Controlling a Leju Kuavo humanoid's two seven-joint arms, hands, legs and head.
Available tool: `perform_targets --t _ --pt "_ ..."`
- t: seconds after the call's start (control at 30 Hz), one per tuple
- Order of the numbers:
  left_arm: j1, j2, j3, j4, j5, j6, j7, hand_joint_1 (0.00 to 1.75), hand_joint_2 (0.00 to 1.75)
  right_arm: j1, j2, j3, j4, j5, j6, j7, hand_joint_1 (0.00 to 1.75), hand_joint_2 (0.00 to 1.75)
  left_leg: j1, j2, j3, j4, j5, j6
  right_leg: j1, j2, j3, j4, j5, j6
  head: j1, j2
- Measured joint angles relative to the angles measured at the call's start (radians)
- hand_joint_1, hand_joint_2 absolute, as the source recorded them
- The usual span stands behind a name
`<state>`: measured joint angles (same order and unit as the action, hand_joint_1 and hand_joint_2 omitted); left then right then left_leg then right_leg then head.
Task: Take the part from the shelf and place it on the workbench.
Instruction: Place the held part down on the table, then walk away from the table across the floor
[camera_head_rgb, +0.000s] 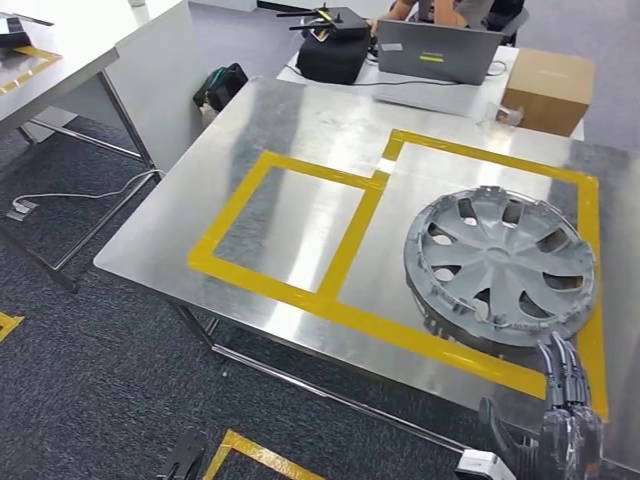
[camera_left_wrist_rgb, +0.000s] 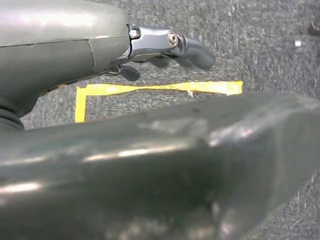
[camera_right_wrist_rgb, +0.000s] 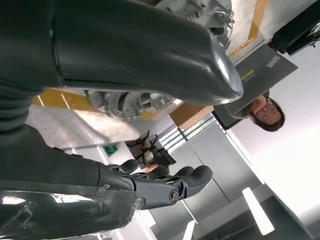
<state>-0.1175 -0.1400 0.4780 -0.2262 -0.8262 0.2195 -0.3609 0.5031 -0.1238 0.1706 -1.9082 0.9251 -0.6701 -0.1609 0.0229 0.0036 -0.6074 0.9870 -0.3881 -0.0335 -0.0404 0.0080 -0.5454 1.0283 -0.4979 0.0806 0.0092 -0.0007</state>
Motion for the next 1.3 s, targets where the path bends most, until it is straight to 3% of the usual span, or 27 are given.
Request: perform_targets --t 0.07,0.1,0.17,0.23,0.27,0.3,0.33,0.43,0.47,0.5,0.57,0.6,0.63,0.73,0.77,0.8,0.83,0.87,0.93,1.0,1.07,1.1,1.13,1.17,1.23,1.27,1.3 --pt "0.008 0.002 0.013 0.0 0.008 0.007 -0.006 0.0 0.0 0.021 0.026 0.01 -0.004 -0.026 -0.001 -0.027 0.0 0.0 0.004 0.0 -0.004 0.001 0.003 -0.011 0.003 0.001 -0.011 0.009 0.009 -0.026 -0.005 0.0" --pt "0.012 0.003 0.019 0.0 0.011 0.008 -0.008 0.0 0.0 0.029 0.037 0.014 -0.005 -0.034 -0.001 -0.037 0.0 0.0 0.005 0.0 -0.011 0.014 -0.013 -0.015 0.004 0.001 -0.018 0.012 0.016 -0.036 -0.007 0.0" --pt "0.016 0.004 0.026 0.0 0.013 0.012 -0.01 0.0 0.0 0.04 0.054 0.019 -0.005 -0.051 -0.001 -0.051 0.0 0.0 0.004 -0.001 -0.044 0.097 -0.093 -0.017 0.006 0.002 -0.036 0.012 0.035 -0.052 -0.012 0.0" --pt "0.017 0.004 0.035 0.0 0.017 0.021 -0.011 0.0 0.0 0.048 0.067 0.019 -0.003 -0.093 0.0 -0.068 0.0 0.0 0.002 -0.001 -0.082 0.228 -0.183 -0.013 0.012 0.002 -0.061 0.012 0.054 -0.059 -0.015 0.0" --pt "0.019 0.005 0.04 0.0 0.021 0.027 -0.012 0.0 0.0 0.051 0.076 0.018 0.0 -0.131 0.001 -0.085 0.0 0.0 0.002 -0.001 -0.087 0.27 -0.206 -0.01 0.015 0.002 -0.073 0.012 0.063 -0.06 -0.014 0.0" --pt "0.021 0.005 0.046 0.0 0.025 0.032 -0.013 0.0 0.0 0.054 0.086 0.016 0.007 -0.174 0.003 -0.105 0.0 0.0 0.001 -0.001 -0.074 0.277 -0.212 -0.006 0.018 0.002 -0.086 0.012 0.072 -0.059 -0.015 0.0" --pt "0.023 0.005 0.051 0.0 0.029 0.037 -0.016 0.0 0.0 0.057 0.097 0.013 0.016 -0.216 0.005 -0.126 0.0 0.0 0.0 -0.001 -0.042 0.247 -0.202 0.0 0.021 0.003 -0.098 0.012 0.082 -0.058 -0.014 0.0" --pt "0.025 0.006 0.066 0.0 0.036 0.047 -0.022 0.0 0.0 0.059 0.135 -0.009 0.054 -0.309 0.034 -0.192 0.0 0.0 -0.007 -0.004 0.107 0.052 -0.161 0.014 0.025 0.005 -0.127 0.012 0.112 -0.048 -0.014 0.0" --pt "0.025 0.007 0.07 0.0 0.037 0.05 -0.024 0.0 0.0 0.057 0.15 -0.02 0.075 -0.328 0.053 -0.216 0.0 0.0 -0.011 -0.005 0.133 0.011 -0.154 0.016 0.025 0.004 -0.131 0.01 0.124 -0.042 -0.013 0.0" --pt "0.027 0.008 0.075 0.0 0.038 0.054 -0.025 0.0 0.0 0.053 0.165 -0.033 0.1 -0.34 0.073 -0.235 0.0 0.0 -0.015 -0.007 0.143 -0.008 -0.149 0.018 0.024 0.003 -0.133 0.005 0.135 -0.036 -0.012 0.0" --pt "0.035 0.01 0.085 0.0 0.042 0.059 -0.028 0.0 0.0 0.047 0.193 -0.059 0.157 -0.353 0.107 -0.264 0.0 0.0 -0.022 -0.007 0.131 -0.012 -0.128 0.028 0.016 -0.001 -0.133 -0.007 0.154 -0.023 -0.011 0.0" --pt "0.04 0.012 0.09 0.001 0.044 0.062 -0.029 0.0 0.0 0.042 0.206 -0.074 0.188 -0.358 0.124 -0.274 0.0 0.0 -0.024 -0.008 0.123 -0.013 -0.116 0.036 0.013 -0.002 -0.138 -0.005 0.146 -0.018 -0.011 0.0" --pt "0.043 0.015 0.094 0.001 0.045 0.065 -0.031 0.0 0.0 0.036 0.217 -0.089 0.219 -0.364 0.141 -0.283 0.0 0.0 -0.024 -0.009 0.112 -0.015 -0.103 0.044 0.012 -0.002 -0.148 0.015 0.115 -0.016 -0.011 0.0" --pt "0.046 0.021 0.106 0.001 0.048 0.073 -0.039 0.0 0.0 0.007 0.251 -0.148 0.323 -0.374 0.185 -0.313 0.0 0.0 -0.029 -0.016 0.068 -0.015 -0.064 0.058 0.018 -0.002 -0.188 0.185 -0.045 -0.023 -0.008 0.0" --pt "0.048 0.021 0.11 0.001 0.048 0.075 -0.04 0.0 0.0 -0.004 0.262 -0.169 0.358 -0.374 0.198 -0.325 0.0 0.0 -0.032 -0.02 0.051 -0.014 -0.051 0.059 0.023 -0.002 -0.19 0.241 -0.073 -0.026 -0.009 0.0" --pt "0.051 0.021 0.114 0.001 0.048 0.076 -0.041 0.0 0.0 -0.018 0.272 -0.193 0.395 -0.376 0.214 -0.338 0.0 0.0 -0.034 -0.024 0.034 -0.014 -0.038 0.059 0.029 -0.001 -0.18 0.274 -0.076 -0.031 -0.009 0.0" --pt "0.055 0.021 0.117 0.001 0.048 0.077 -0.041 0.0 0.0 -0.033 0.283 -0.219 0.434 -0.378 0.235 -0.35 0.0 0.0 -0.034 -0.03 0.016 -0.013 -0.024 0.058 0.034 0.0 -0.154 0.273 -0.057 -0.035 -0.009 0.0" --pt "0.058 0.021 0.121 0.002 0.048 0.079 -0.041 0.0 0.0 -0.048 0.295 -0.249 0.472 -0.383 0.259 -0.361 0.0 0.0 -0.035 -0.036 -0.001 -0.012 -0.011 0.056 0.039 0.005 -0.108 0.237 -0.031 -0.039 -0.009 0.0" --pt "0.06 0.021 0.127 0.002 0.049 0.083 -0.042 0.0 0.0 -0.076 0.319 -0.312 0.543 -0.395 0.323 -0.386 0.0 0.0 -0.036 -0.055 -0.029 -0.009 0.015 0.049 0.042 0.041 0.02 0.087 -0.022 -0.047 -0.009 0.0" --pt "0.061 0.021 0.135 0.002 0.049 0.09 -0.045 0.0 0.0 -0.11 0.342 -0.384 0.617 -0.396 0.395 -0.414 0.0 0.0 -0.036 -0.072 -0.042 -0.011 0.04 0.039 0.044 0.068 0.095 -0.028 -0.049 -0.055 -0.009 0.0" --pt "0.067 0.024 0.145 0.003 0.048 0.095 -0.047 0.0 0.0 -0.156 0.362 -0.474 0.714 -0.379 0.449 -0.437 0.0 0.0 -0.033 -0.089 -0.046 -0.017 0.062 0.027 0.046 0.052 0.096 -0.048 -0.046 -0.064 -0.008 0.0" --pt "0.072 0.026 0.15 0.003 0.047 0.096 -0.049 0.0 0.0 -0.18 0.37 -0.522 0.765 -0.37 0.468 -0.448 0.0 0.0 -0.032 -0.089 -0.051 -0.013 0.058 0.023 0.046 0.039 0.093 -0.05 -0.037 -0.071 -0.006 0.0" --pt "0.077 0.027 0.155 0.004 0.047 0.097 -0.051 0.0 0.0 -0.202 0.375 -0.571 0.816 -0.362 0.487 -0.458 0.0 0.0 -0.031 -0.08 -0.059 0.003 0.035 0.018 0.044 0.026 0.086 -0.052 -0.026 -0.078 -0.01 0.0" --pt "0.081 0.028 0.161 0.004 0.047 0.098 -0.053 0.0 0.0 -0.222 0.38 -0.616 0.863 -0.355 0.504 -0.466 0.0 0.0 -0.03 -0.065 -0.072 0.039 -0.007 0.013 0.042 0.012 0.077 -0.054 -0.014 -0.084 -0.013 0.0" --pt "0.083 0.027 0.168 0.004 0.047 0.1 -0.057 0.0 0.0 -0.253 0.386 -0.694 0.942 -0.347 0.526 -0.475 0.0 0.0 -0.025 -0.033 -0.106 0.164 -0.116 0.003 0.043 -0.016 0.054 -0.054 0.006 -0.087 -0.017 0.0" --pt "0.082 0.027 0.17 0.004 0.048 0.101 -0.058 0.0 0.0 -0.264 0.389 -0.725 0.973 -0.343 0.53 -0.476 0.0 0.0 -0.02 -0.025 -0.117 0.228 -0.147 -0.004 0.042 -0.033 0.042 -0.053 0.016 -0.085 -0.017 0.0" --pt "0.083 0.027 0.173 0.004 0.049 0.101 -0.059 0.0 0.0 -0.275 0.391 -0.751 1.001 -0.337 0.533 -0.475 0.0 0.0 -0.015 -0.02 -0.118 0.271 -0.152 -0.01 0.042 -0.048 0.031 -0.052 0.026 -0.083 -0.017 0.0"
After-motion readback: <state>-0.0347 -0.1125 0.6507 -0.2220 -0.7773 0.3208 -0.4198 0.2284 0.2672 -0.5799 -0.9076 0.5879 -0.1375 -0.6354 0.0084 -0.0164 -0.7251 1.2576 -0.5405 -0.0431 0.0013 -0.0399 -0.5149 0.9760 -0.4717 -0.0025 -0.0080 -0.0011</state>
